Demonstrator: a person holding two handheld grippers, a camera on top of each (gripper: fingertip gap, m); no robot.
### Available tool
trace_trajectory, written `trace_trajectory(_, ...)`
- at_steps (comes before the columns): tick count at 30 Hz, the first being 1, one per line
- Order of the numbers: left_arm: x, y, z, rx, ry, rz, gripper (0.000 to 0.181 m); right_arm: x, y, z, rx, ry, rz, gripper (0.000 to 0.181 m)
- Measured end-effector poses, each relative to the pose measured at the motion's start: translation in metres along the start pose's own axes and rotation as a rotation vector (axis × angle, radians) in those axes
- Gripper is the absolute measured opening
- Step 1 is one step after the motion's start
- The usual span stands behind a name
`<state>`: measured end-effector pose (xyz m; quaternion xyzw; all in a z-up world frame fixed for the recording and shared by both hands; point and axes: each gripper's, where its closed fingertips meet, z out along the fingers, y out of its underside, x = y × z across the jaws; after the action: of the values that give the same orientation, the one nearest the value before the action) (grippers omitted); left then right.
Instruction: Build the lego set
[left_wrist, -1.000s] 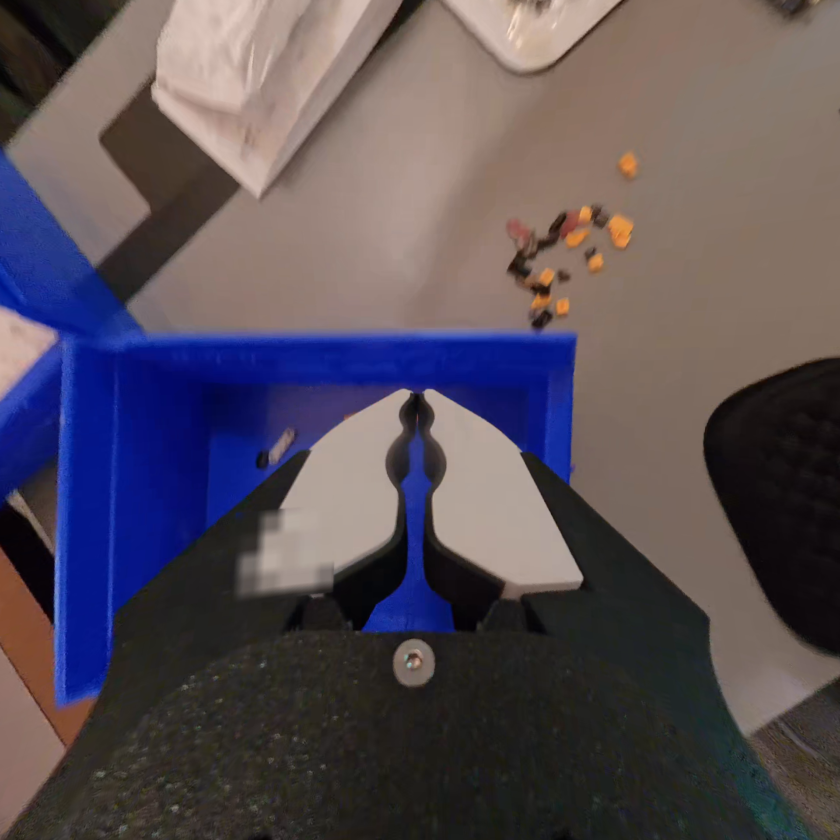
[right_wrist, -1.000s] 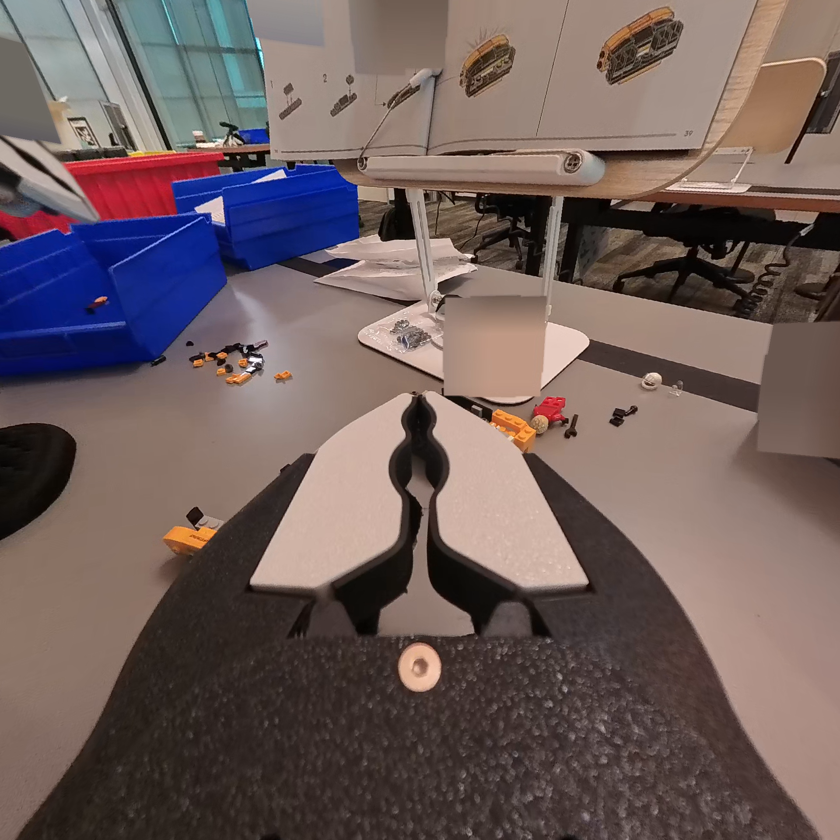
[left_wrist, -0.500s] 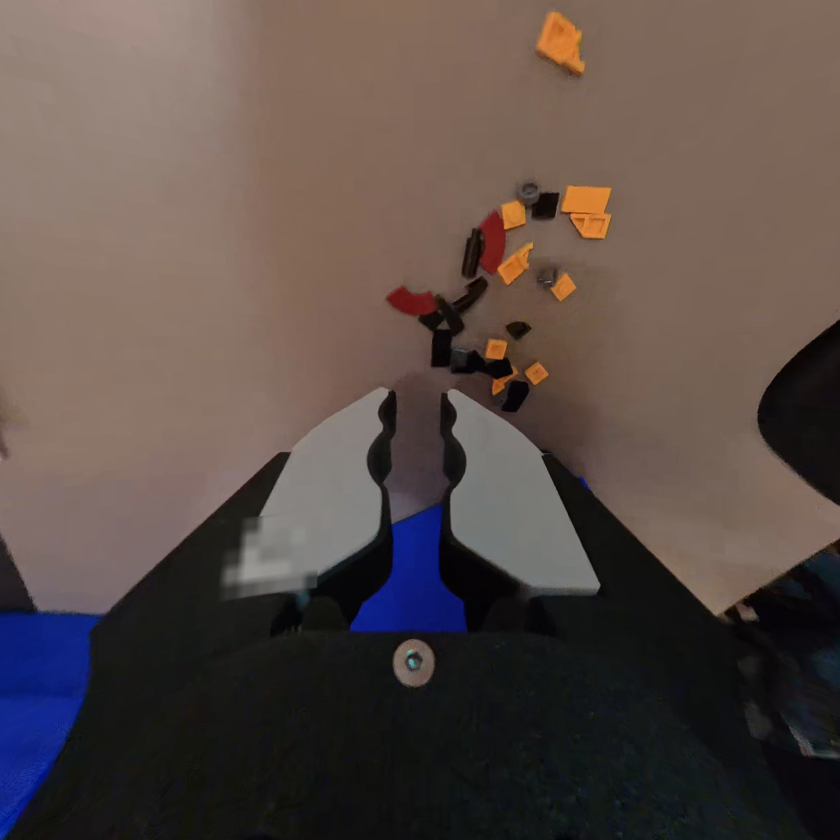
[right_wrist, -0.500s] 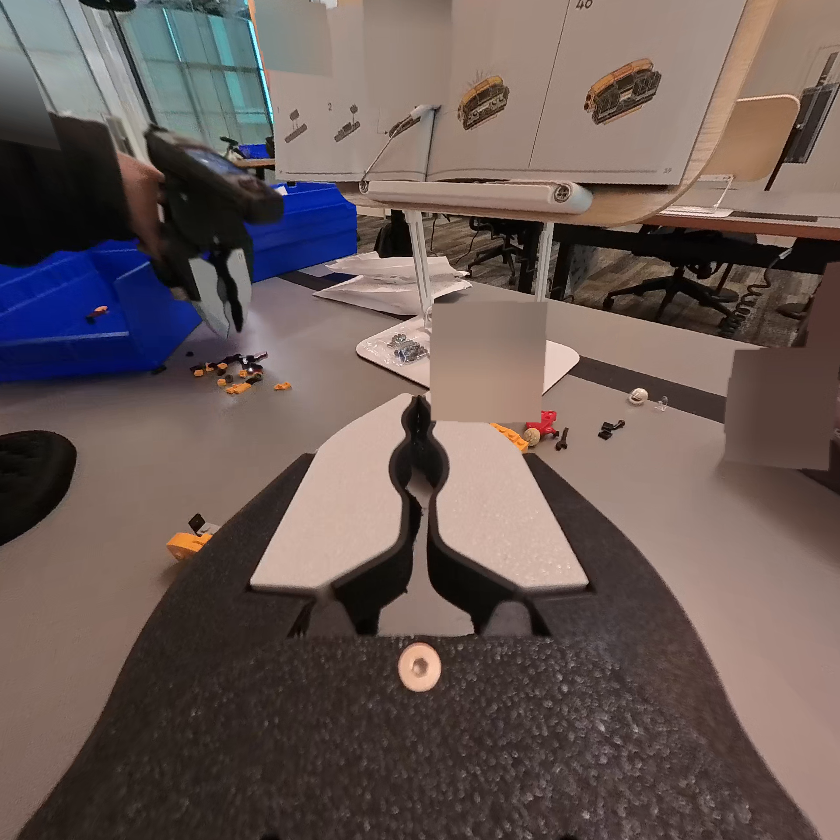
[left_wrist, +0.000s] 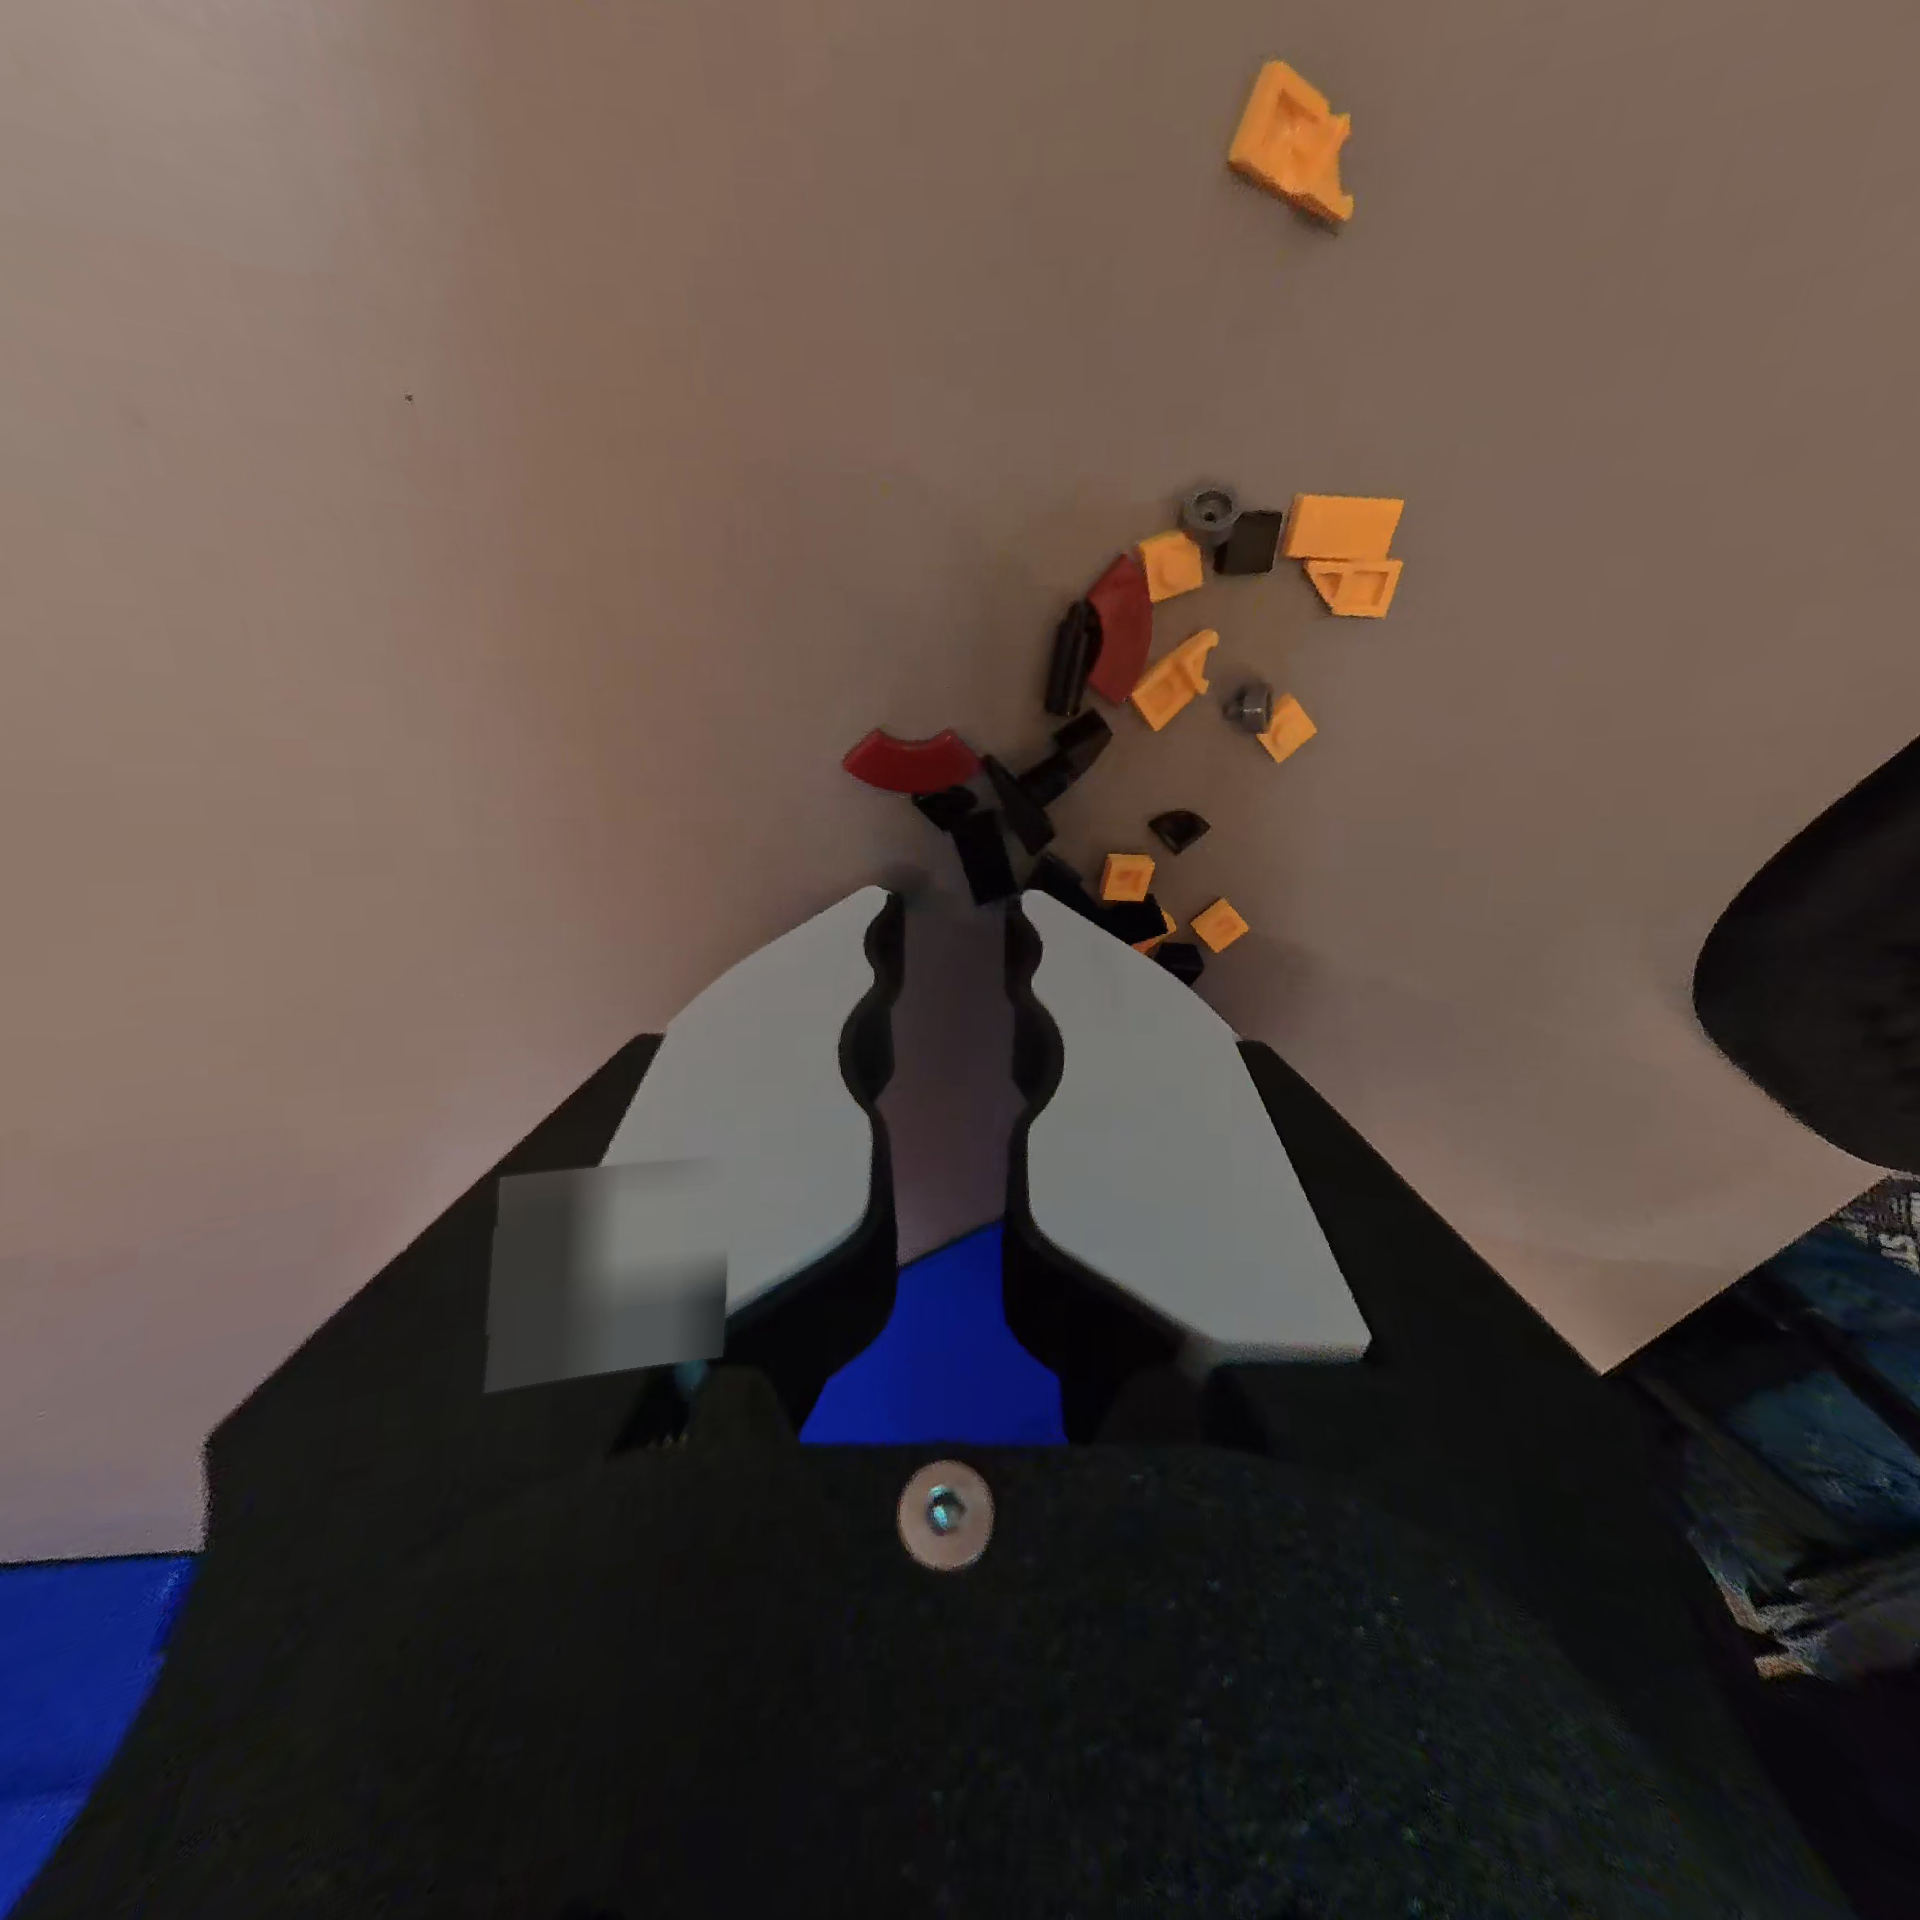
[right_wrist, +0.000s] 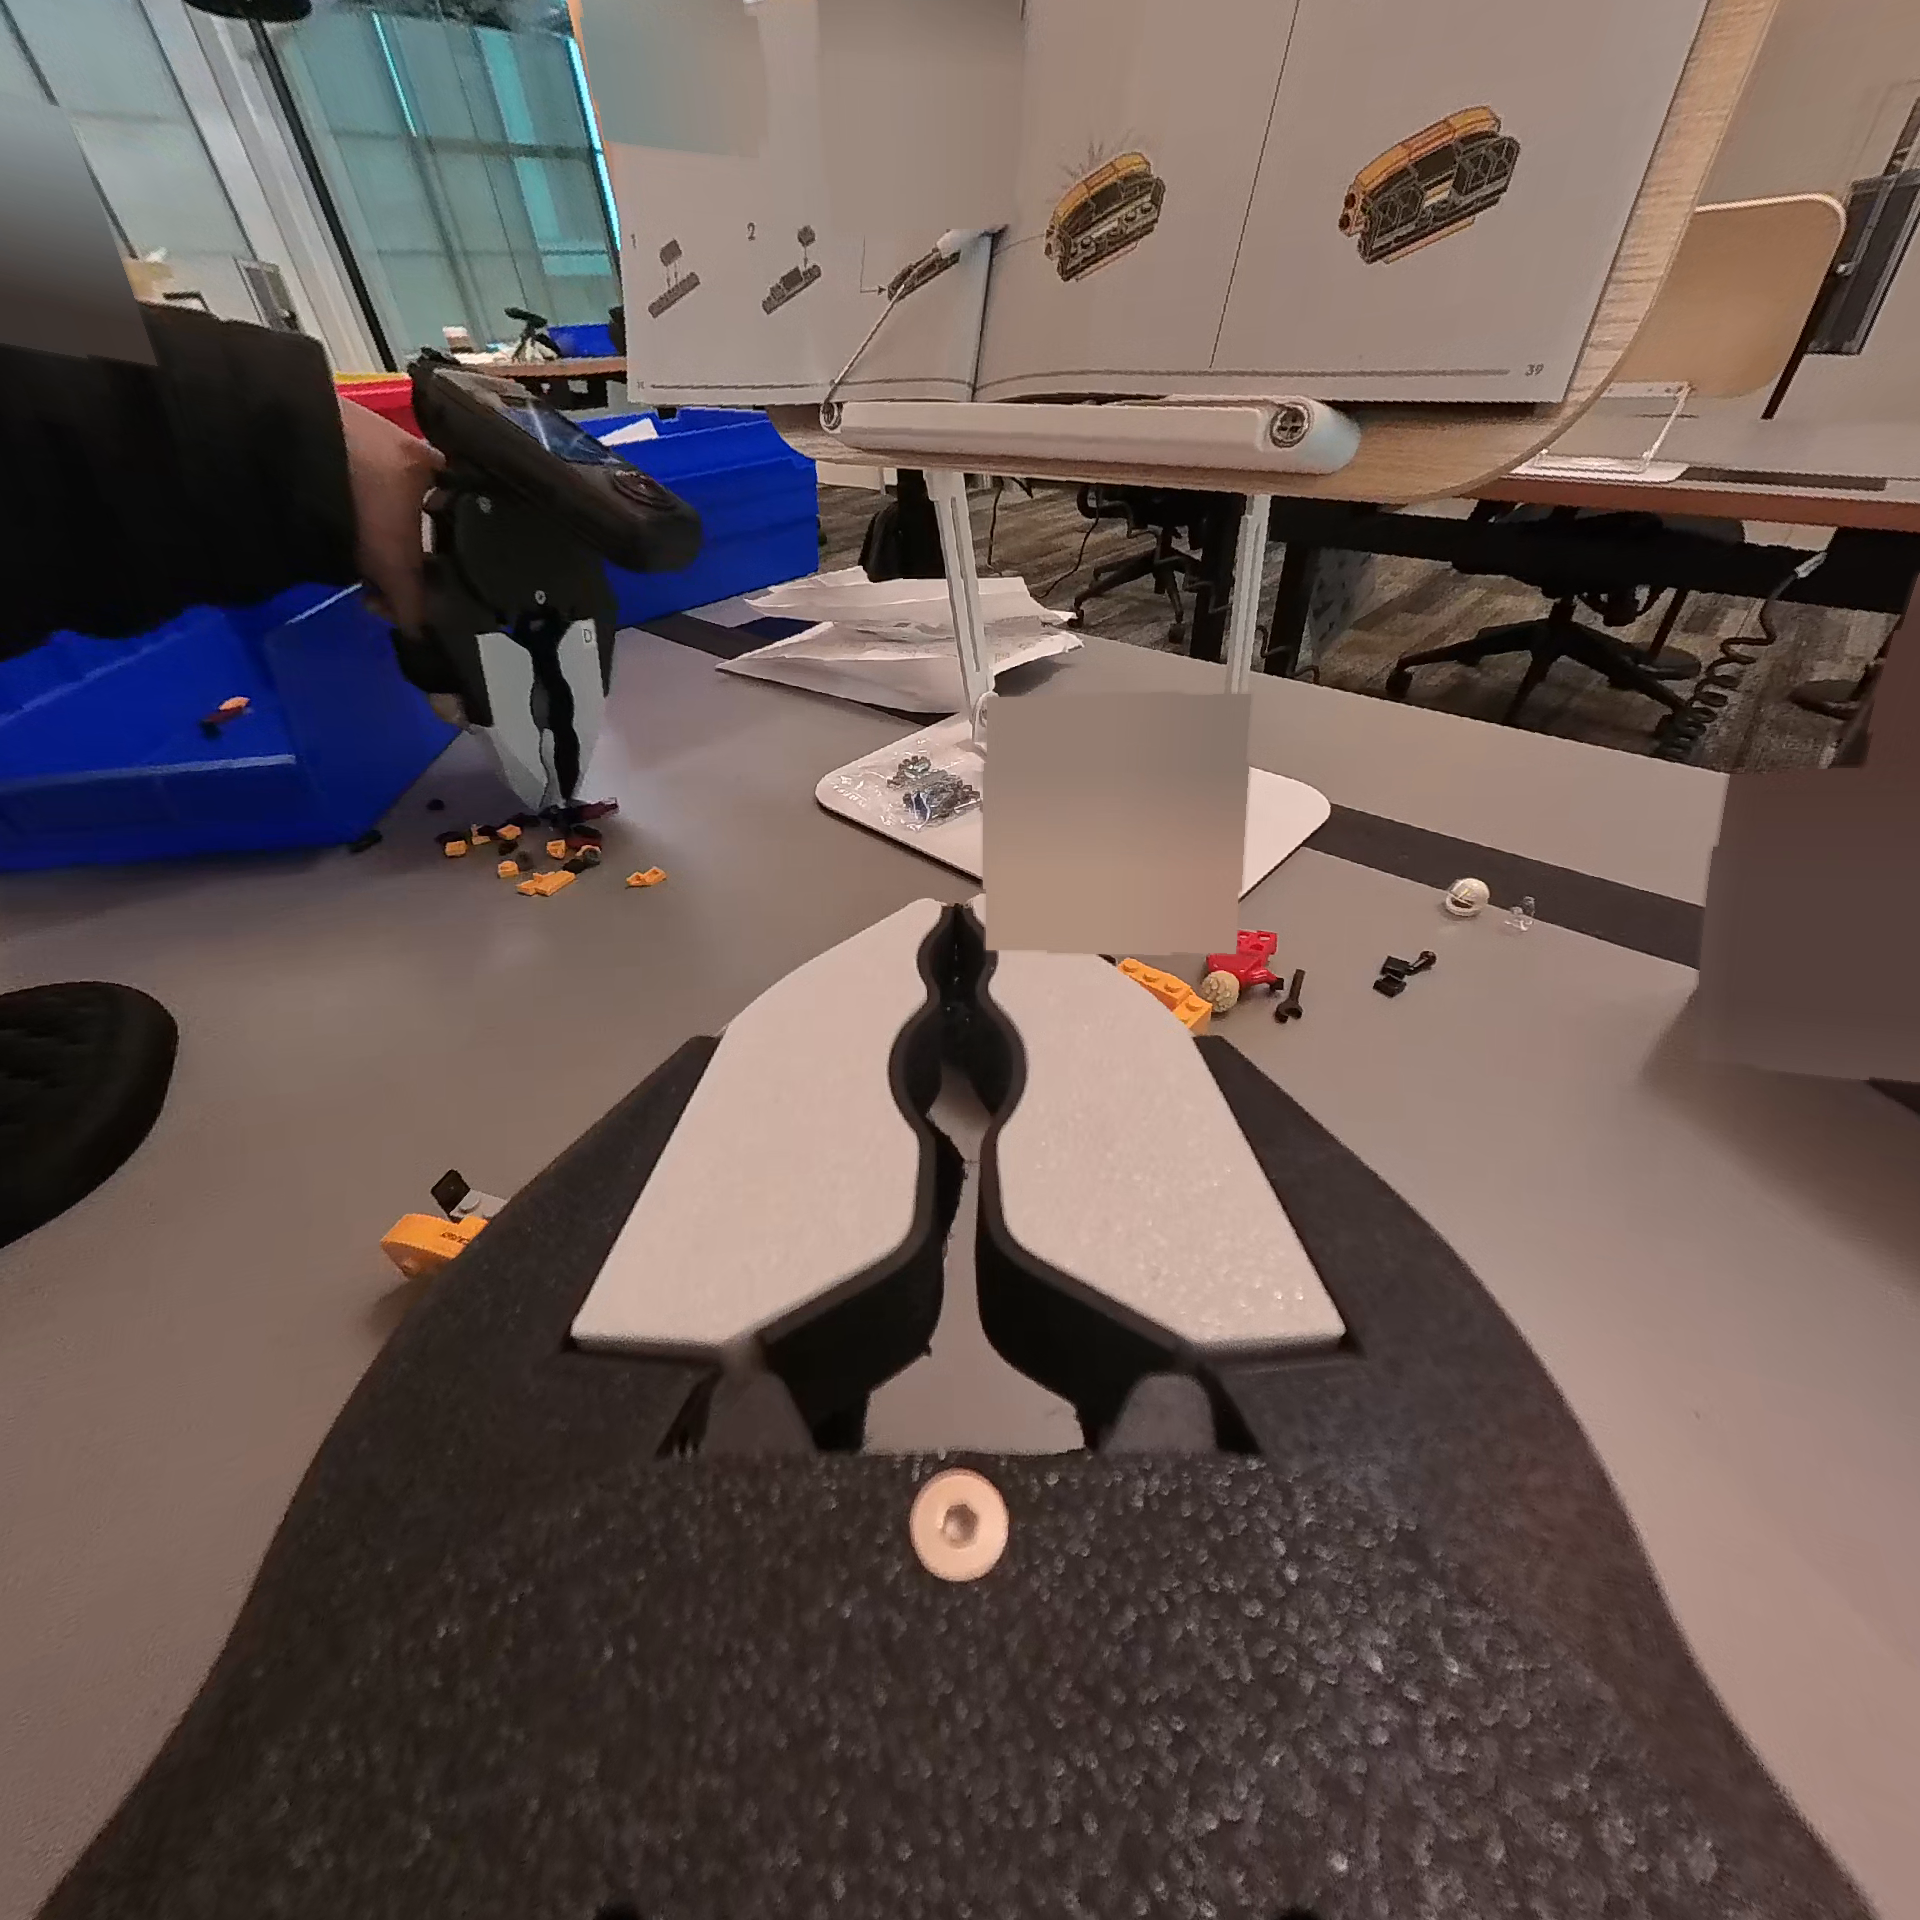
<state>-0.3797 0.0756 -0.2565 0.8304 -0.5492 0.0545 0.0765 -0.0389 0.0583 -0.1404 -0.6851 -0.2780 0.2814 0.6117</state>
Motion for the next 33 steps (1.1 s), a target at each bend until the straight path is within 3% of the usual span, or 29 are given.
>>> trace_trajectory(15, 0.0, -0.003, -0.005, 0.08, -0.03, -0.051, 0.008, 0.0, -0.001, -0.001, 0.005, -0.001, 0.003, 0.0)
trace_trajectory(17, 0.009, -0.012, -0.024, 0.203, -0.032, -0.048, 0.008, -0.001, -0.004, -0.002, 0.014, -0.003, 0.0, 0.0)
trace_trajectory(19, 0.033, -0.035, -0.053, 0.409, -0.014, 0.007, 0.007, -0.005, -0.006, -0.002, 0.024, -0.02, -0.009, 0.0)
trace_trajectory(22, 0.089, -0.079, -0.101, 0.764, 0.017, 0.124, 0.008, -0.029, -0.014, -0.001, 0.051, -0.134, -0.034, 0.0)
trace_trajectory(24, 0.134, -0.107, -0.125, 1.0, 0.05, 0.224, 0.008, -0.058, -0.021, -0.001, 0.051, -0.29, -0.041, 0.002)
trace_trajectory(28, 0.202, -0.149, -0.14, 1.331, 0.124, 0.348, 0.008, -0.113, -0.037, -0.007, 0.049, -0.576, 0.03, 0.01)
trace_trajectory(33, 0.238, -0.179, -0.136, 1.519, 0.174, 0.416, 0.007, -0.134, -0.051, -0.014, 0.046, -0.704, 0.143, 0.013)
